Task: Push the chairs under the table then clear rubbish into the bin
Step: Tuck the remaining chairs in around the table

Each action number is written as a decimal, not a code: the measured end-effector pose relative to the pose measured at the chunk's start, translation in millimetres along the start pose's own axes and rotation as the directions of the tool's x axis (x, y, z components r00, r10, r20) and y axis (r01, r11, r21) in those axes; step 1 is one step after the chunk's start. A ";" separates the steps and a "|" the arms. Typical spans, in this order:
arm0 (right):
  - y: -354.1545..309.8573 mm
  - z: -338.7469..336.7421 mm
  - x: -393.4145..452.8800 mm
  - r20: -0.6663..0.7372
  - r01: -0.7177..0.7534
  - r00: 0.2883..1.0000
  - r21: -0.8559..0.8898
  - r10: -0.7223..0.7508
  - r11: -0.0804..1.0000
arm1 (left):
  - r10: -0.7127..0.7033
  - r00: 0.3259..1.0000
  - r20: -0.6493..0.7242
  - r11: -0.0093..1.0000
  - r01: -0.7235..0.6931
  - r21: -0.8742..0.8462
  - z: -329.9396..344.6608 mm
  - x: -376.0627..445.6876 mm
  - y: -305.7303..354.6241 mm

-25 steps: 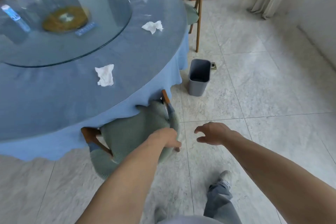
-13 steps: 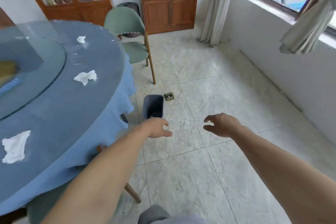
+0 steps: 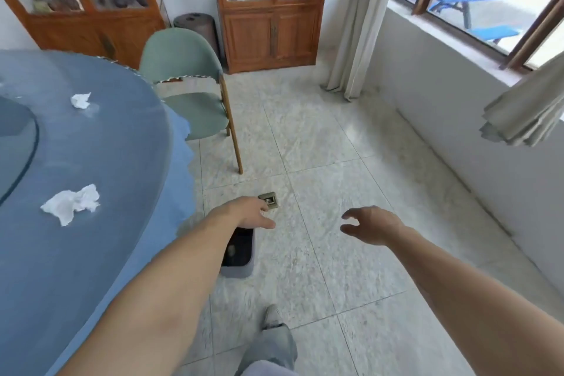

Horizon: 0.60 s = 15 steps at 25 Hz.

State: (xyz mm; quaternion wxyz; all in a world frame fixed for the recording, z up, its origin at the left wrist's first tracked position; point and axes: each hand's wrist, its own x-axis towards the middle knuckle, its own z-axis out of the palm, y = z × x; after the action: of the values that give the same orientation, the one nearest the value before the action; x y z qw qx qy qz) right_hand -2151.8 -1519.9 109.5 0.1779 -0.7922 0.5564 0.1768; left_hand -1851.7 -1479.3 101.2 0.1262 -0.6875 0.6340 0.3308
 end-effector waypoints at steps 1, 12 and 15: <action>1.8 -14.0 20.6 -0.001 -0.008 1.000 -0.003 0.008 1.000 | 0.003 1.000 0.018 1.000 -0.003 -0.018 -16.9 15.1 -0.1; 29.1 -118.9 266.2 0.044 0.063 0.997 0.081 -0.067 0.995 | -0.030 0.992 0.126 0.997 0.039 -0.072 -153.4 213.0 6.1; 55.5 -146.6 353.3 0.081 0.096 0.992 0.065 -0.101 0.993 | -0.056 0.984 0.166 0.997 0.064 -0.042 -189.2 288.4 18.0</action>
State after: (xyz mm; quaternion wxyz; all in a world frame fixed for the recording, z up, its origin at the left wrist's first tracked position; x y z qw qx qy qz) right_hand -2079.7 -1896.9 64.1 0.2338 -0.8046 0.5139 0.1841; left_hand -1819.7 -1821.8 70.0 0.1720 -0.6793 0.5923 0.3976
